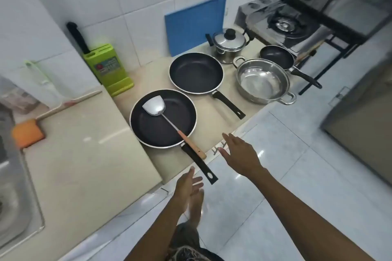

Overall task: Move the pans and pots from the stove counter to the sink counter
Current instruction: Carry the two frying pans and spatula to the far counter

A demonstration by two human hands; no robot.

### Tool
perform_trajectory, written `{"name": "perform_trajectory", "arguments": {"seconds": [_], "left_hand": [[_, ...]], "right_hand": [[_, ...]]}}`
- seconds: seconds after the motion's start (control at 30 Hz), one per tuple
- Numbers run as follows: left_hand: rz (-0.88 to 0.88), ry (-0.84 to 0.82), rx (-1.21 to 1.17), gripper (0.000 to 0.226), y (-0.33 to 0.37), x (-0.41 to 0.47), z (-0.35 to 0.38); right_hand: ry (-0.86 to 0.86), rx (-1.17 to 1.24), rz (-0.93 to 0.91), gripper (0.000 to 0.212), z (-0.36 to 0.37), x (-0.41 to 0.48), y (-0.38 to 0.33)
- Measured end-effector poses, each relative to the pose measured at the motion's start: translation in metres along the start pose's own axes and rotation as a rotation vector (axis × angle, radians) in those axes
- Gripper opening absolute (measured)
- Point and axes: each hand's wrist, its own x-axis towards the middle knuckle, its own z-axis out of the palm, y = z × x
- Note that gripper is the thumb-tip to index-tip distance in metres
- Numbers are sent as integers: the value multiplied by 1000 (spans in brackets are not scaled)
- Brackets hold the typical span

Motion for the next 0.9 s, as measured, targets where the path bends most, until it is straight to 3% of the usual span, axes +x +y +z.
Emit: {"name": "perform_trajectory", "arguments": {"seconds": [0.27,0.43,0.7,0.9], "left_hand": [[-101,166,-318,57,47,54,50],[-128,309,-528,61,57,70,71],[-38,637,-430,66,41,78,106],[12,802,-375,60,40,90,126]], "right_hand": [[-32,109,-22,63,-19,127,75],[-100,365,-5,66,-14,193,105],[-428,1063,158,39,-6,258,125],[-543,1109,155,52,-2,268,131]]}}
